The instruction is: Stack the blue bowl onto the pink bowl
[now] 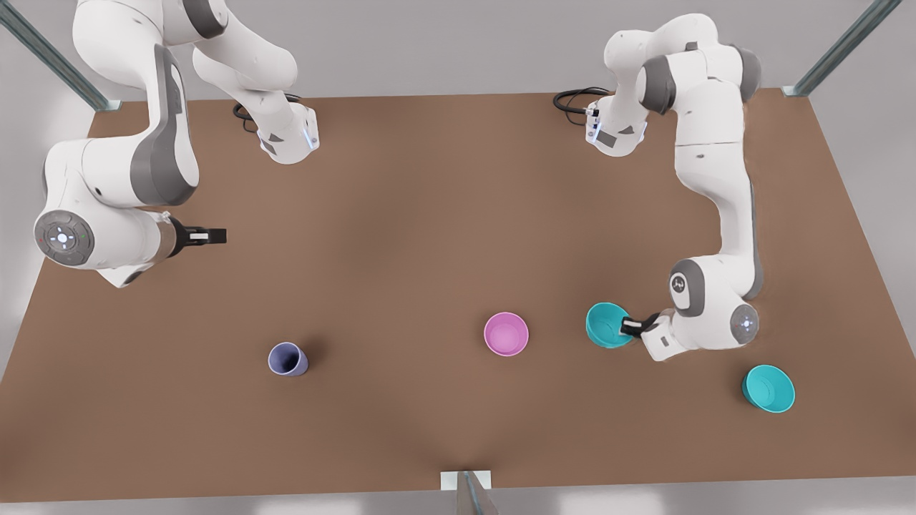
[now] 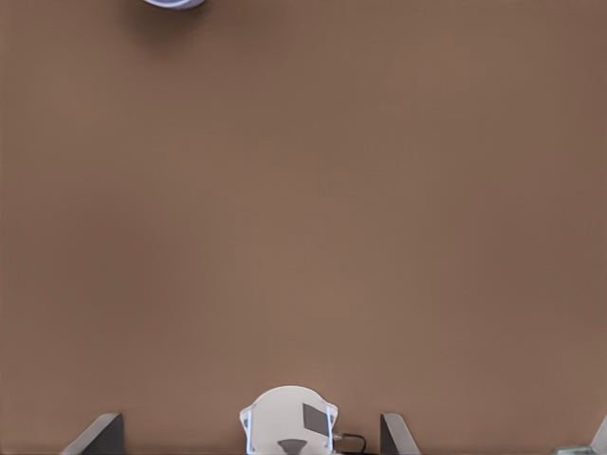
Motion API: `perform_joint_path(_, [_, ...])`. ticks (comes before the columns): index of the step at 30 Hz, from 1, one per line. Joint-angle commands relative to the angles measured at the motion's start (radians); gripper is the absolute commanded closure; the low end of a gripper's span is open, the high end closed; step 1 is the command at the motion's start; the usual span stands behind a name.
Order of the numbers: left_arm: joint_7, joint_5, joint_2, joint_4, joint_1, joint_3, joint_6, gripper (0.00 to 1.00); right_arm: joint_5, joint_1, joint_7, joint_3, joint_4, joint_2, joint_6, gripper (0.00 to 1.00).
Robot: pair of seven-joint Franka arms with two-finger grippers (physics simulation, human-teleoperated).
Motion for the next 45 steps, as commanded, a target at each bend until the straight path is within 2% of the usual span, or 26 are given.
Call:
perform_joint_path(1, [-0.677, -0.004, 0.008, 0.012, -0.081, -0.005, -0.059, 0.79, 0.000, 0.000, -0.034, 0.000, 0.000, 0.000, 0.000, 0.00])
perform_joint_path(3, [-0.815, 0.002, 0.022, 0.068, -0.095, -0.053, -0.171, 0.79, 0.000, 0.003, -0.034, 0.000, 0.000, 0.000, 0.000, 0.00])
perform_joint_path(6, [-0.903, -0.004, 0.077, 0.156, -0.098, -0.054, -0.224, 0.79, 0.000, 0.006, -0.034, 0.000, 0.001, 0.003, 0.002, 0.00])
perform_joint_path(8, [-0.985, -0.003, 0.140, 0.286, -0.097, -0.054, -0.304, 0.79, 0.002, 0.008, -0.034, 0.000, 0.001, 0.009, 0.003, 0.00])
perform_joint_path(13, [-1.048, -0.009, 0.226, 0.472, -0.094, -0.103, -0.303, 0.79, 0.000, 0.011, -0.034, 0.000, 0.000, 0.011, 0.010, 0.00])
perform_joint_path(17, [-1.087, -0.008, 0.247, 0.486, -0.095, -0.159, -0.201, 0.79, 0.000, 0.012, -0.034, 0.000, -0.003, 0.011, 0.010, 0.00])
perform_joint_path(20, [-1.082, -0.004, 0.263, 0.486, -0.091, -0.159, -0.182, 0.79, 0.000, 0.012, -0.034, 0.000, -0.006, 0.011, 0.010, 0.00])
perform_joint_path(38, [-1.078, -0.008, 0.283, 0.474, -0.080, -0.168, -0.189, 0.79, 0.000, 0.017, -0.034, 0.000, -0.006, 0.029, 0.007, 0.00])
perform_joint_path(39, [-1.079, -0.008, 0.283, 0.474, -0.080, -0.169, -0.188, 0.56, 0.000, 0.018, -0.034, 0.000, -0.006, 0.031, 0.007, 0.00])
perform_joint_path(40, [-1.075, -0.008, 0.283, 0.472, -0.080, -0.169, -0.186, 0.19, 0.000, 0.018, -0.034, 0.000, -0.005, 0.032, 0.007, 0.00])
perform_joint_path(41, [-1.073, -0.008, 0.281, 0.474, -0.080, -0.169, -0.186, 0.00, 0.000, 0.018, -0.034, 0.000, -0.005, 0.032, 0.008, 0.00])
perform_joint_path(43, [-1.071, 0.021, 0.258, 0.474, -0.082, -0.154, -0.230, 0.00, 0.000, 0.018, -0.034, 0.000, -0.005, 0.032, 0.008, 0.00])
perform_joint_path(44, [-1.033, 0.116, 0.214, 0.474, -0.077, -0.130, -0.337, 0.00, 0.000, 0.018, -0.034, 0.000, -0.005, 0.032, 0.008, 0.00])
perform_joint_path(45, [-0.854, 0.160, 0.117, 0.475, -0.033, -0.024, -0.574, 0.00, 0.000, 0.018, -0.034, 0.000, -0.005, 0.032, 0.008, 0.00])
